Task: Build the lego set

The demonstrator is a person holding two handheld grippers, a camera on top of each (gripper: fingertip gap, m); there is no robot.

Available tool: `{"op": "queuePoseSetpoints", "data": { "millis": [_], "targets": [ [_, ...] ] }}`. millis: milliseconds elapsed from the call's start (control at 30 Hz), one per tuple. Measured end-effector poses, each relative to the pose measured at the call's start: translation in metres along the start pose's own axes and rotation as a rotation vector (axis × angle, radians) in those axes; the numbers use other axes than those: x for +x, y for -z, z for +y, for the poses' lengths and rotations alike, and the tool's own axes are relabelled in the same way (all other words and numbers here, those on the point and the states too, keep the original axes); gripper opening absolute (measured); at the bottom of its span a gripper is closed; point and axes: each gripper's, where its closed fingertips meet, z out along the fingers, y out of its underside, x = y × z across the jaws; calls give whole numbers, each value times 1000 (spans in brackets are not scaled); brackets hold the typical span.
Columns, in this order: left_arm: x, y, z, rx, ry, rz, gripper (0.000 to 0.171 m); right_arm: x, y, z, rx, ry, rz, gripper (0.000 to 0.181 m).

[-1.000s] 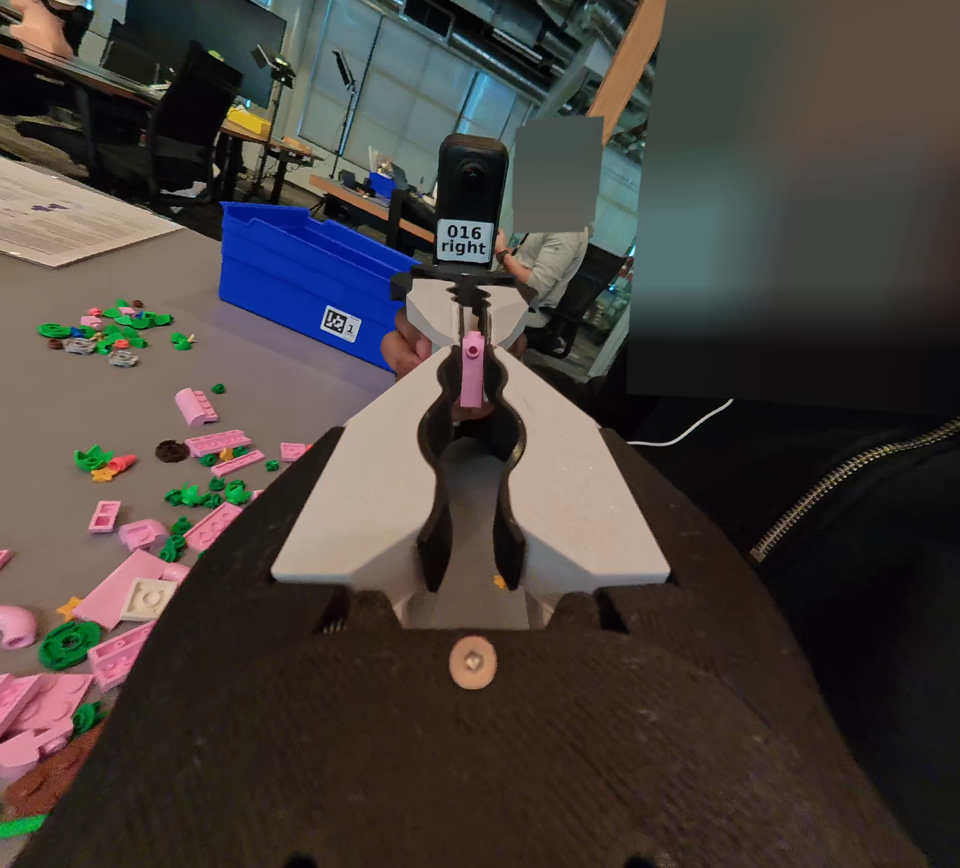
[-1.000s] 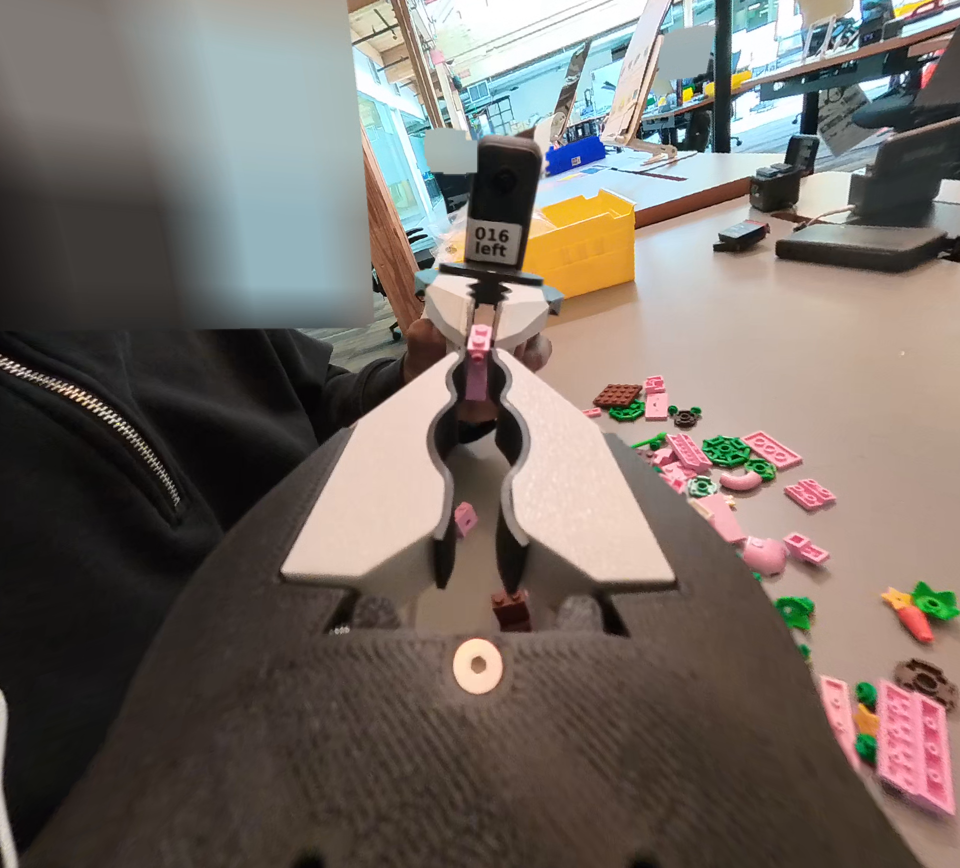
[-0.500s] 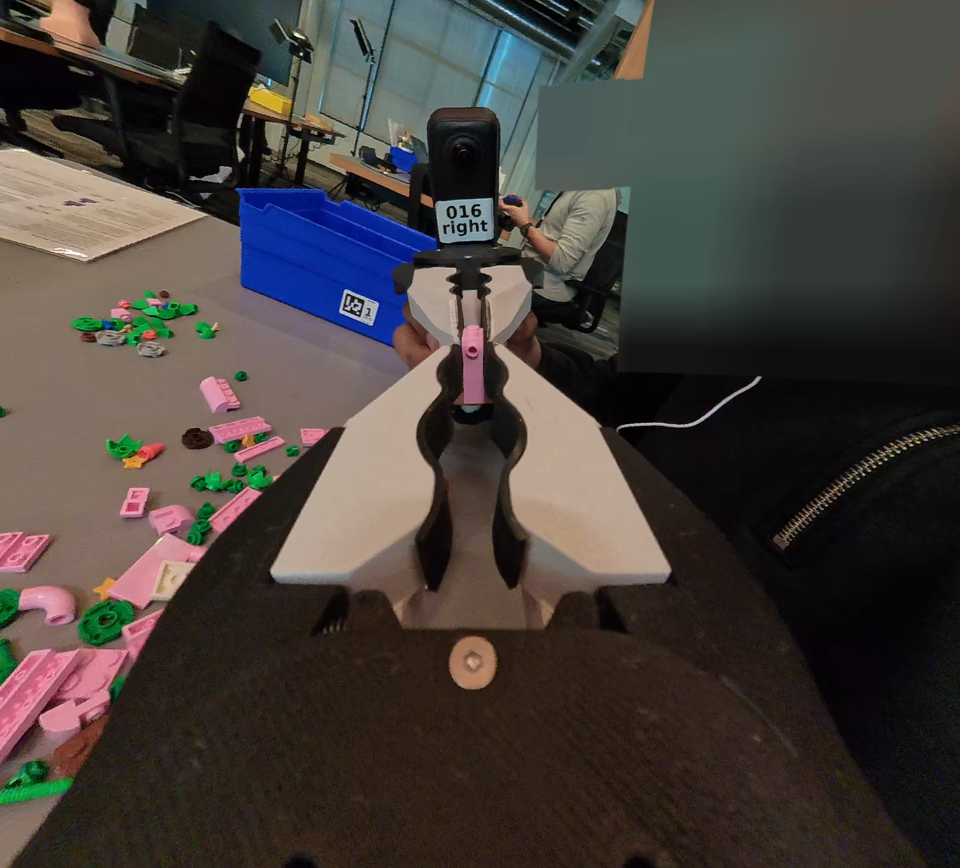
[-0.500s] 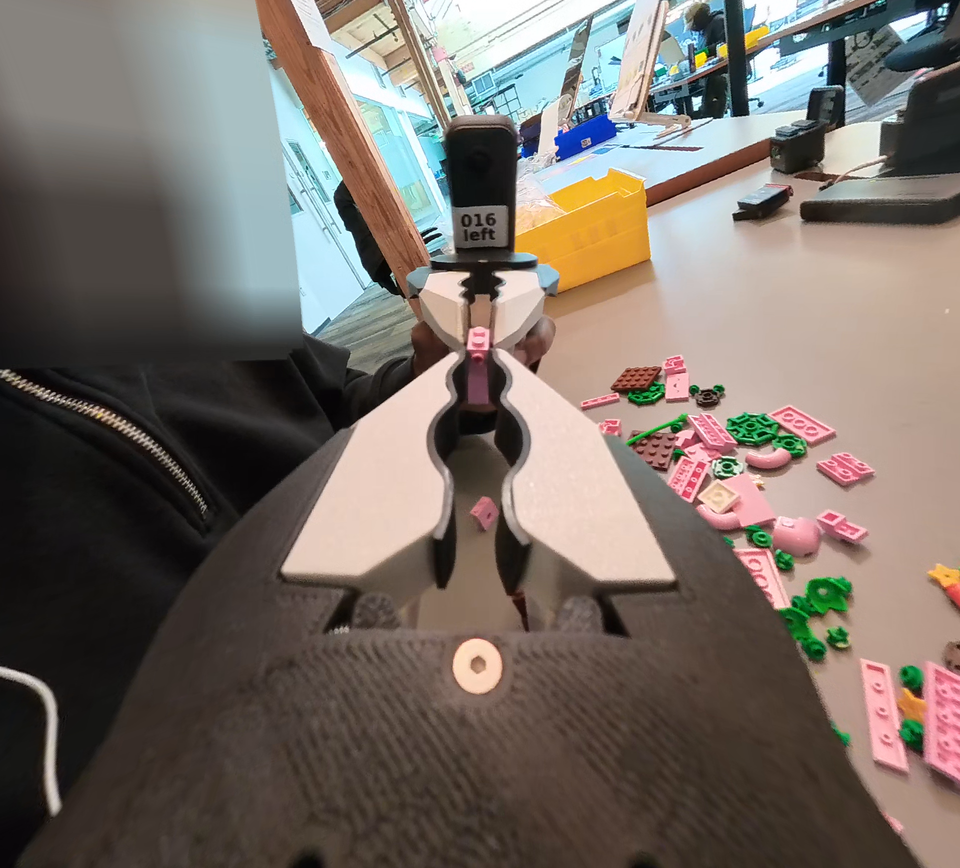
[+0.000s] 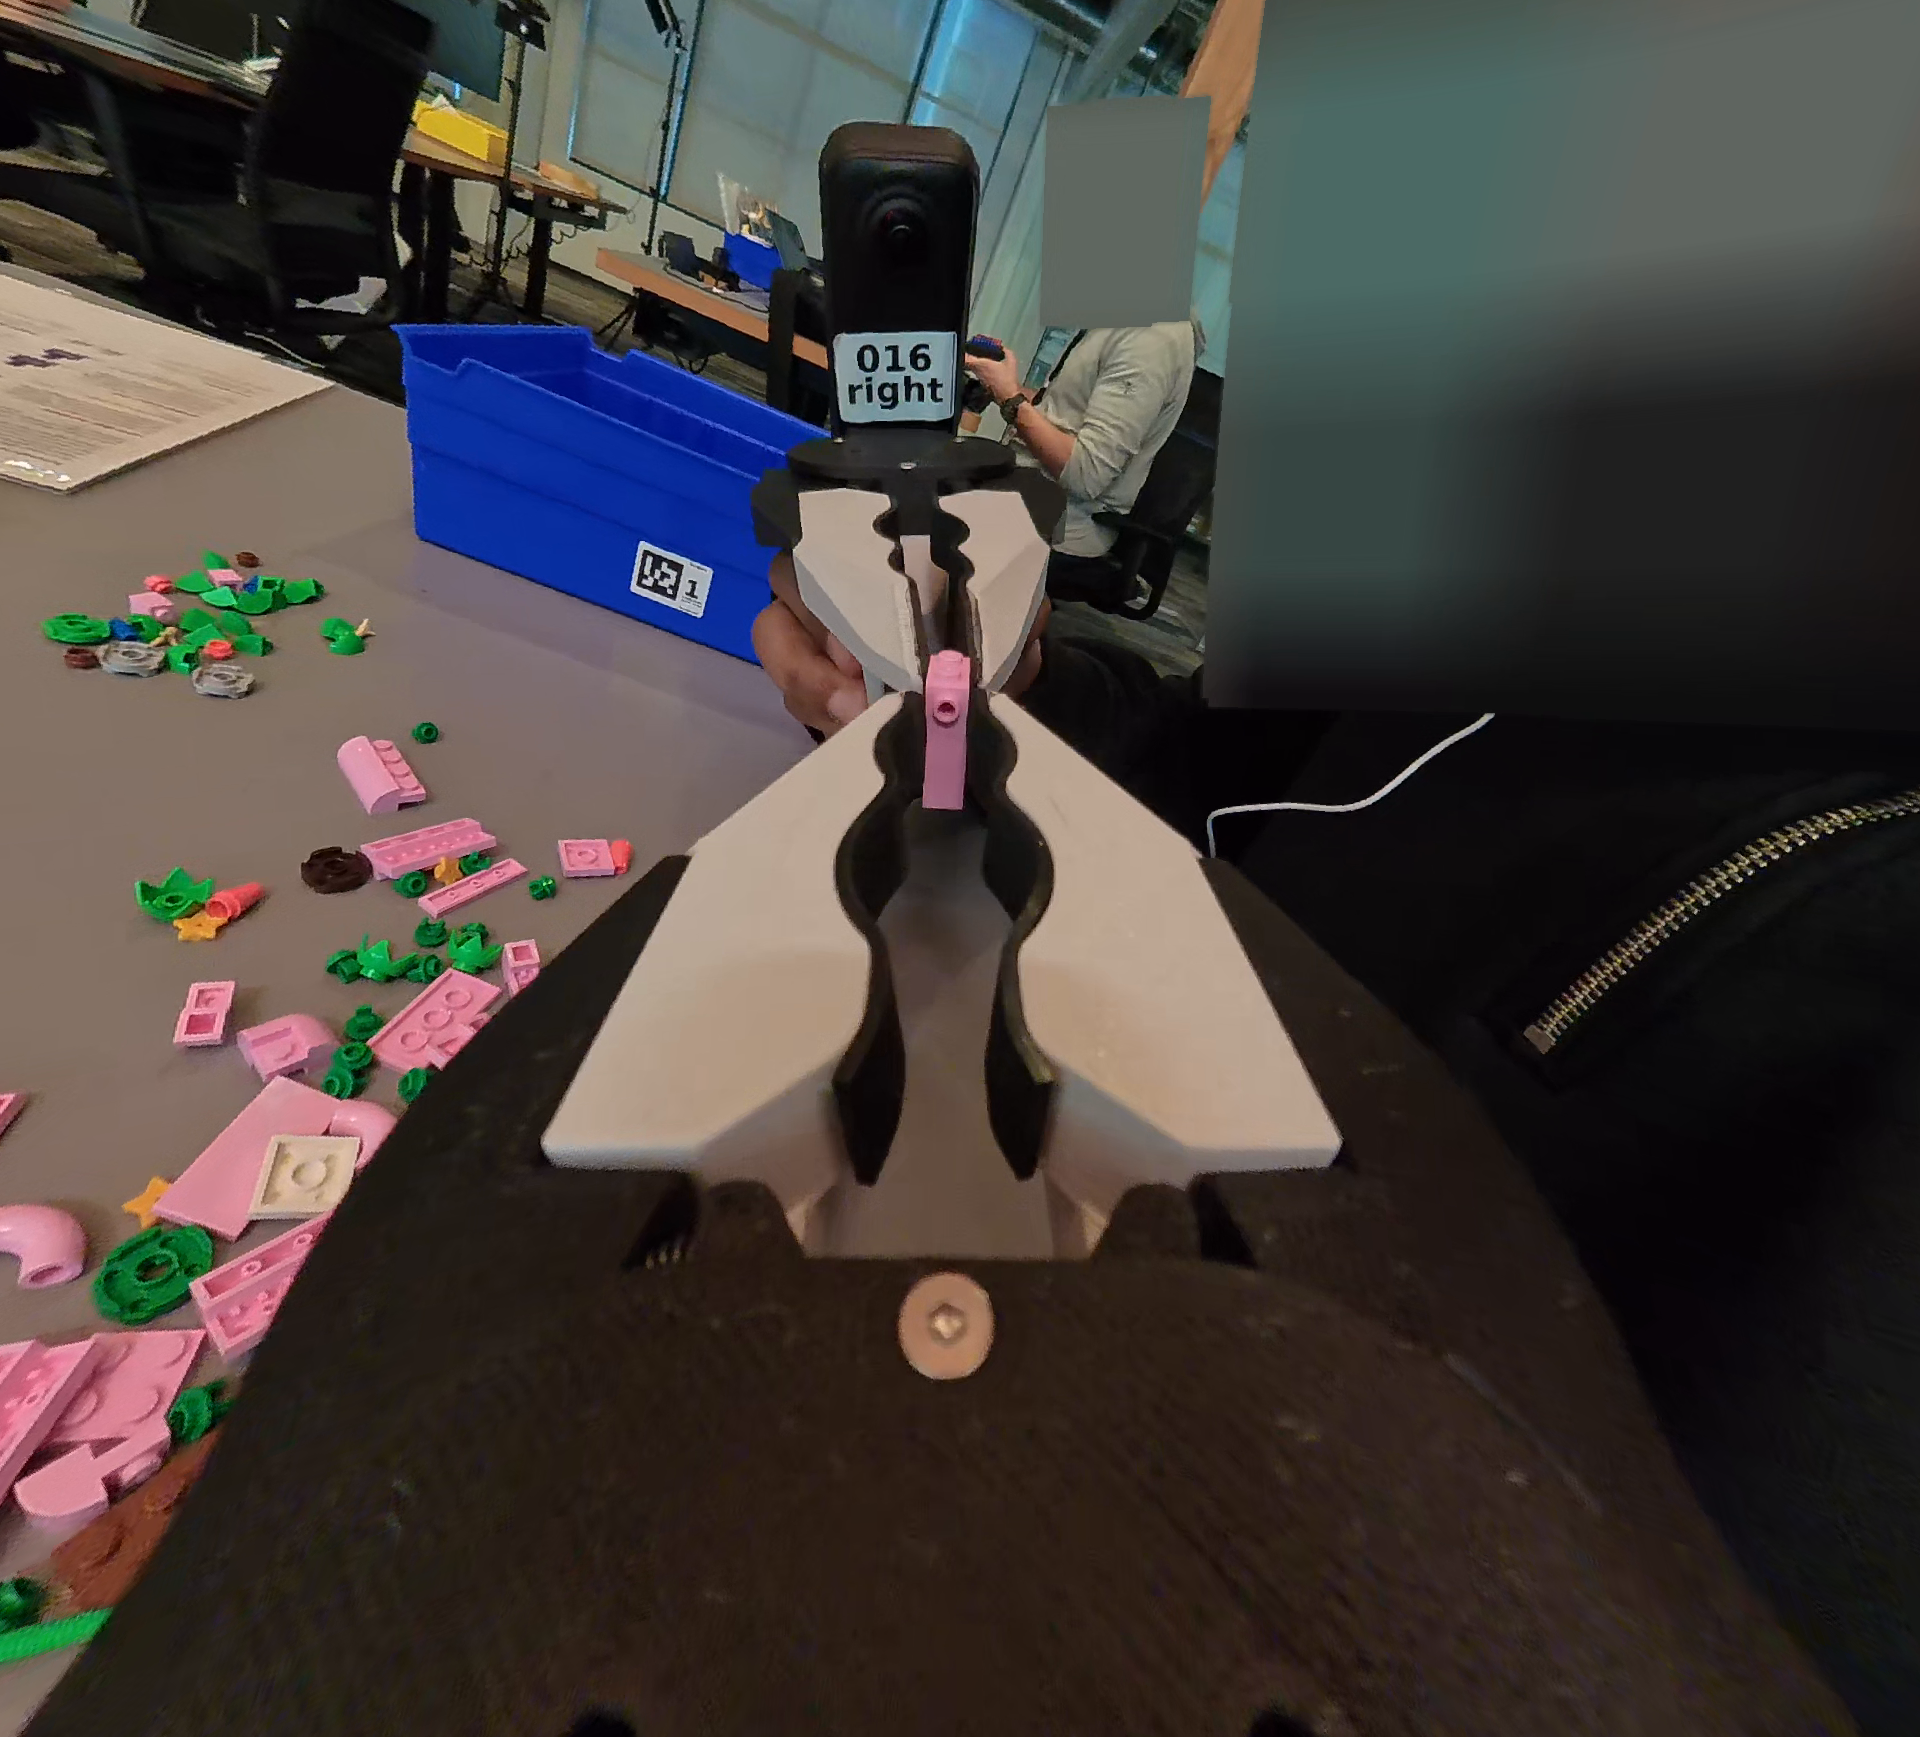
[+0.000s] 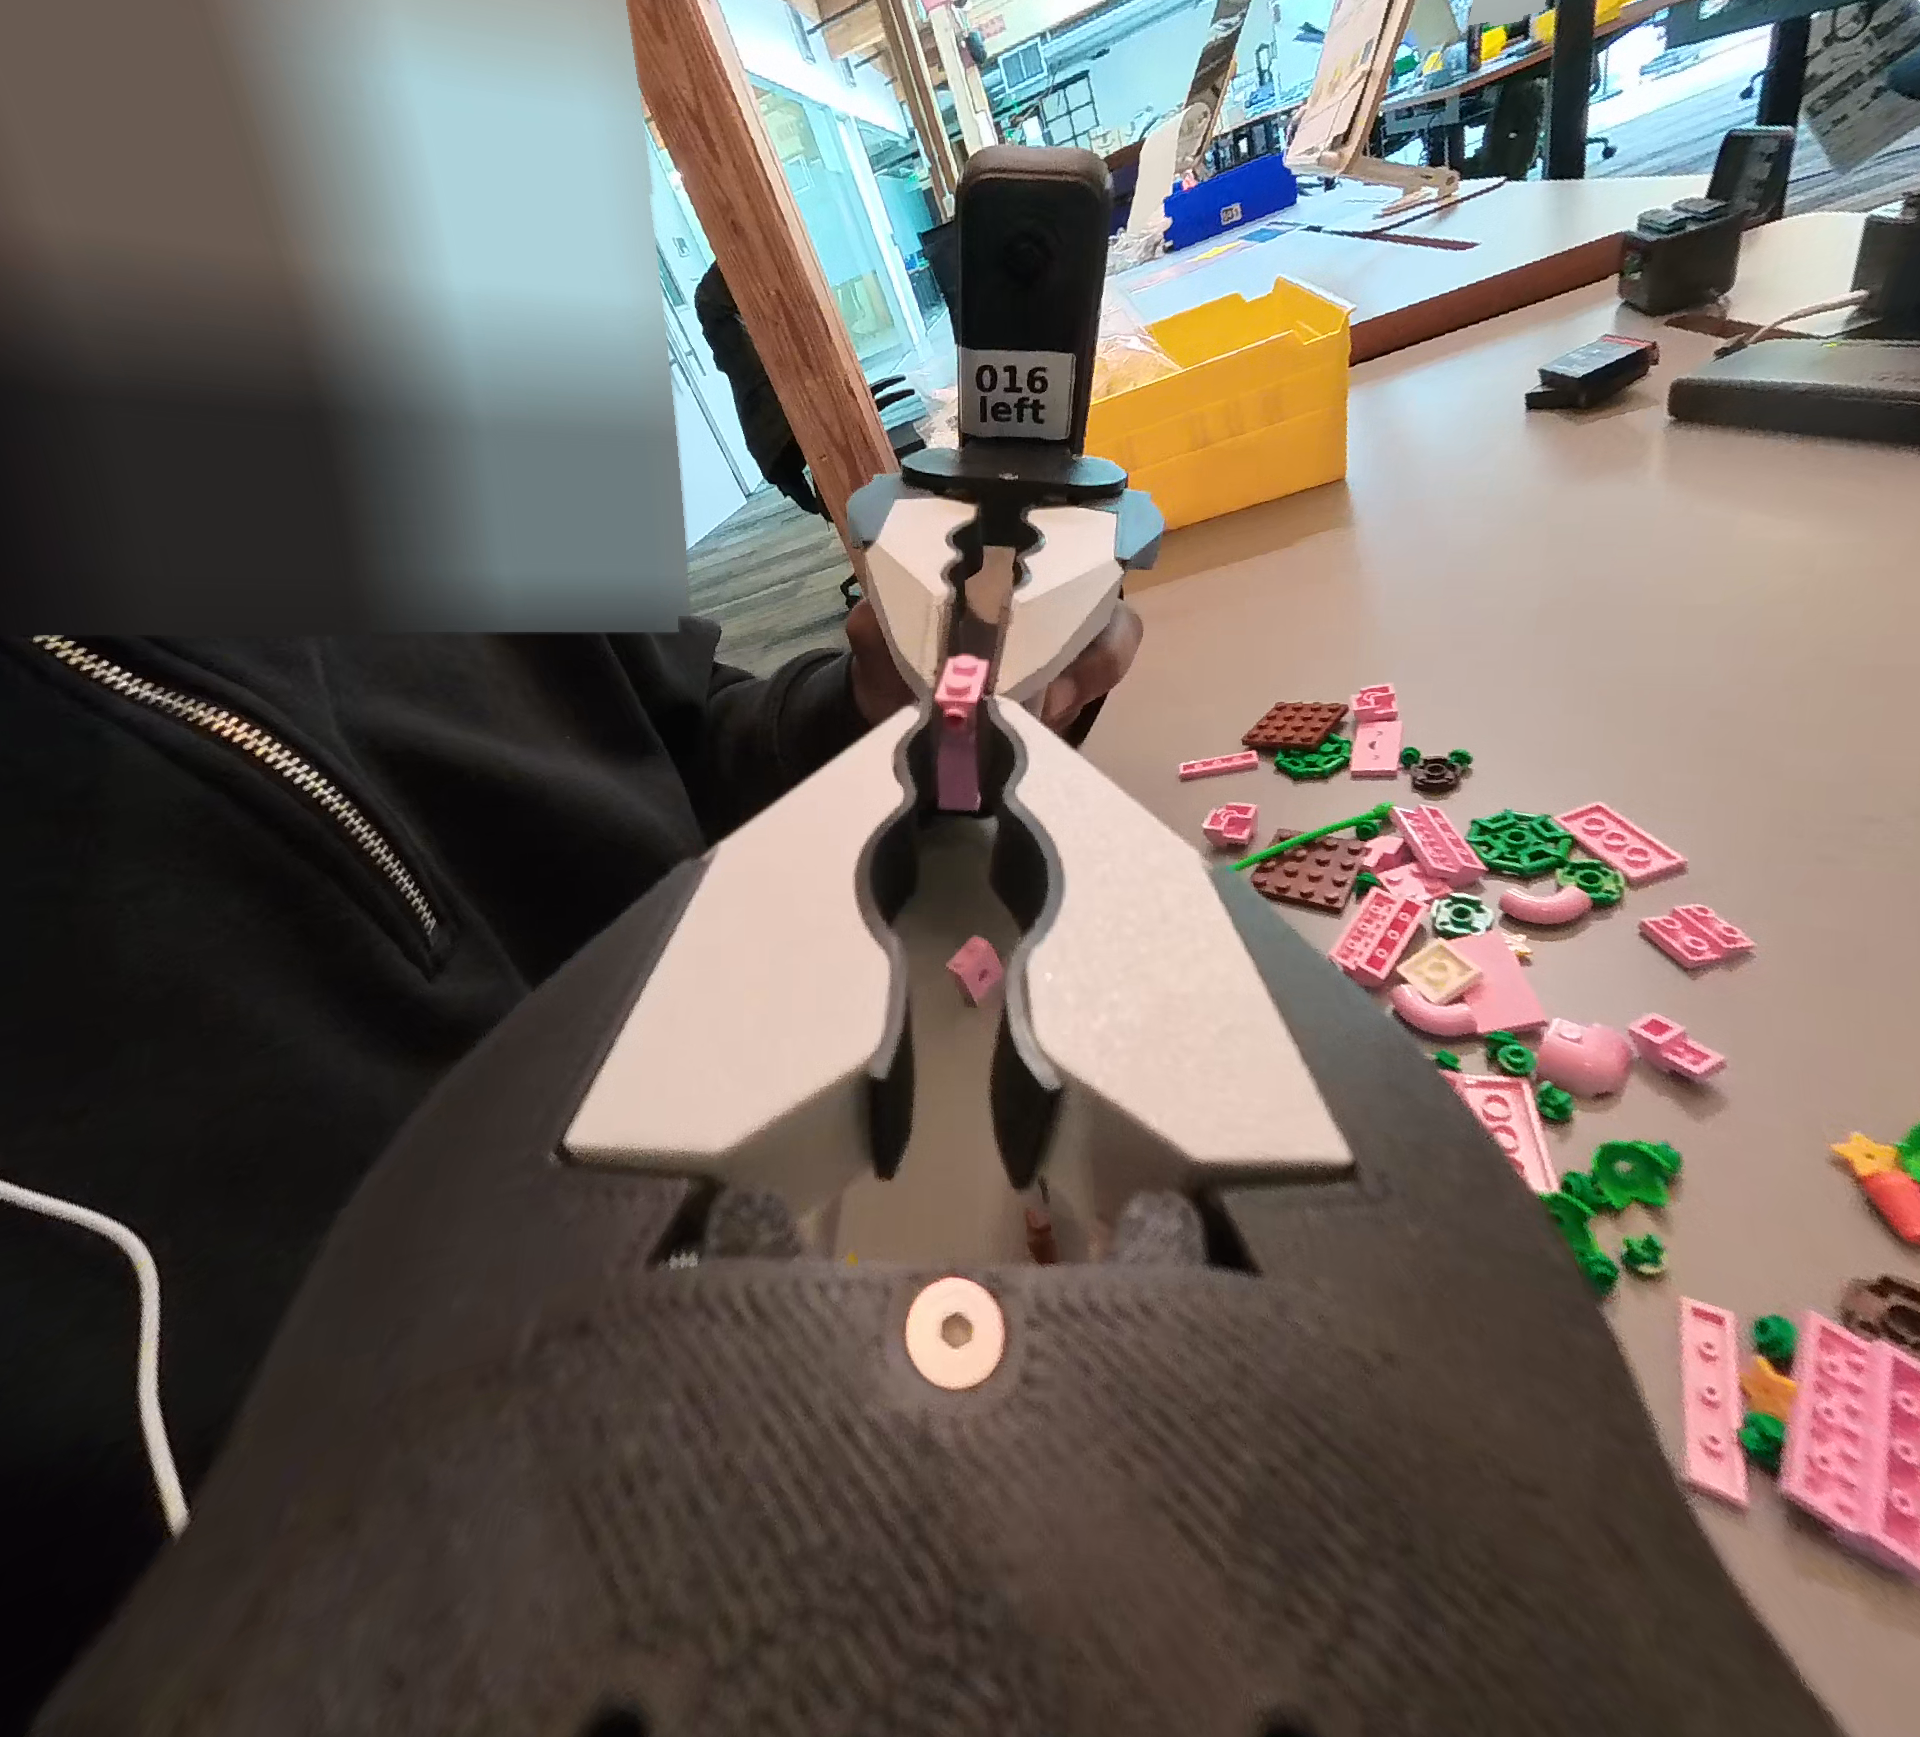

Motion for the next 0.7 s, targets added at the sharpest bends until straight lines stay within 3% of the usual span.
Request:
{"op": "queuePoseSetpoints", "data": {
  "millis": [333, 433, 500, 600, 700],
  "targets": [
    [-1, -1, 1, -1, -6, -3, 6, 0, 1, 0, 9, -2, -10, 6],
    [-4, 2, -4, 43, 58, 15, 6, 3, 0, -4, 48, 13, 11, 6],
    [-8, 5, -9, 101, 171, 57, 6, 7, -2, -7, 60, 91, 73, 8],
    [-22, 9, -6, 112, 278, 33, 6, 17, -1, -8, 43, 310, 223, 41],
    [-29, 7, 4, 89, 405, 61, 6, 24, 1, 1, -27, 566, 333, 45]
  ]
}}
